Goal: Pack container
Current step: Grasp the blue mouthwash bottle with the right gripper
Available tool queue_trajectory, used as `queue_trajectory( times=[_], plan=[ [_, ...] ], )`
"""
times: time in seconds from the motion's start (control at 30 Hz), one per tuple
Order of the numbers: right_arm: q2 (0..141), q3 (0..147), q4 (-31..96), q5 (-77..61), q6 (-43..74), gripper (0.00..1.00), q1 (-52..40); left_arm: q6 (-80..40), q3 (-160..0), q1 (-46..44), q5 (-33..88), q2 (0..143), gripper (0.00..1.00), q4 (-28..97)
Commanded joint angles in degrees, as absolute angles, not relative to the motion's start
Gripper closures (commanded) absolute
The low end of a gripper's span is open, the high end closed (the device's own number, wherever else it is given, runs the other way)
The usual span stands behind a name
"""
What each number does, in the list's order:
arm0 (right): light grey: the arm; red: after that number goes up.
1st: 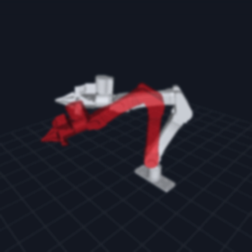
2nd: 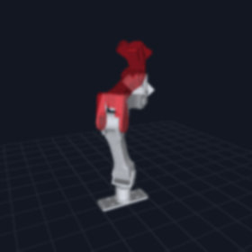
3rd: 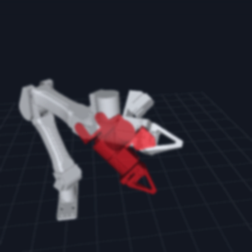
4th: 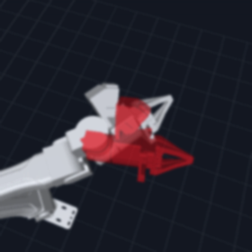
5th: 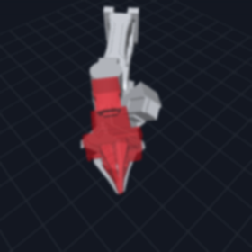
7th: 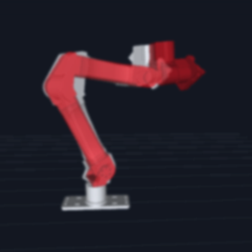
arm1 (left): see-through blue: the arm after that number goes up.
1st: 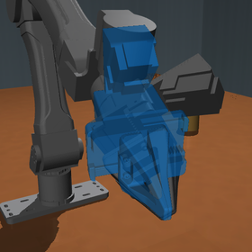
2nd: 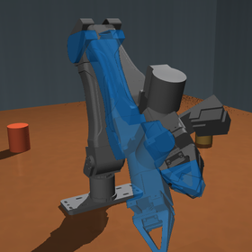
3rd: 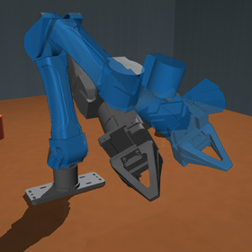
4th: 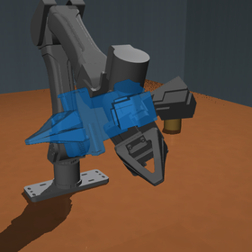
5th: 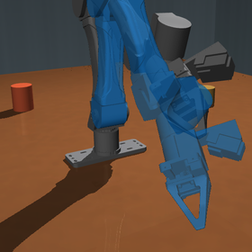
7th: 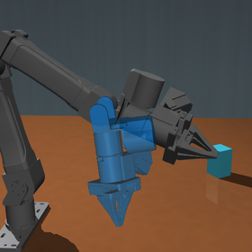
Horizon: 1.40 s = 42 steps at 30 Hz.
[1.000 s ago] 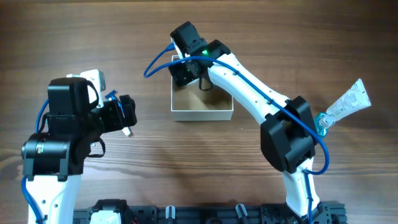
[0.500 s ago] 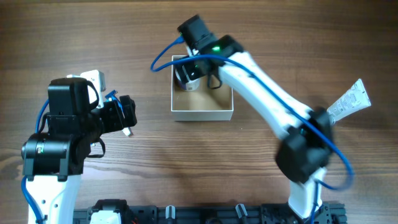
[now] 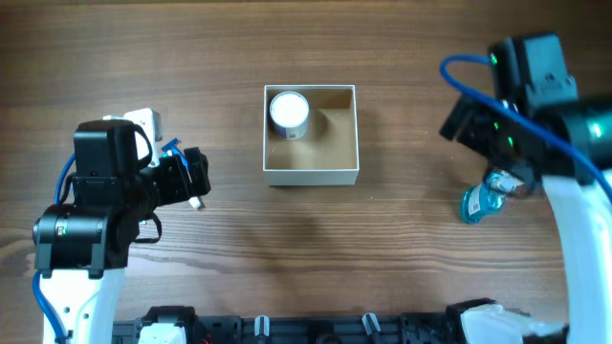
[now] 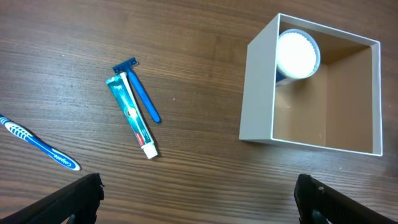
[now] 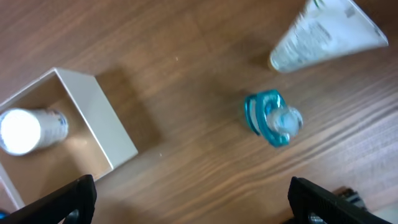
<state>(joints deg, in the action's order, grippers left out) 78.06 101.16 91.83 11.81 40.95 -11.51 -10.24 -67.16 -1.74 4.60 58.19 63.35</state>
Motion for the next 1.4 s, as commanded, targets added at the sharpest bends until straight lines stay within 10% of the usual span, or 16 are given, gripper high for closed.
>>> queue_trajectory(
  times=[0.0, 0.5, 1.03, 1.37],
  plan=[
    [68.4, 93.5, 91.5, 10.1, 42.8, 0.0, -11.0, -10.8, -68.4, -1.4, 5.5, 58.3, 0.0, 63.8],
    [66.7, 68.9, 77.2, -0.1, 18.3, 0.0, 18.5, -10.8, -68.4, -1.4, 5.5, 58.3, 0.0, 63.7],
    [80.1, 59.5, 60.6, -1.6, 13.6, 0.01, 19.6, -10.8, -68.4, -1.4, 5.5, 58.3, 0.0, 63.7],
    [80.4, 59.5, 60.7, -1.6, 13.7, 0.42, 17.1, -10.8, -68.4, -1.4, 5.5, 58.3, 0.0, 63.7]
  ],
)
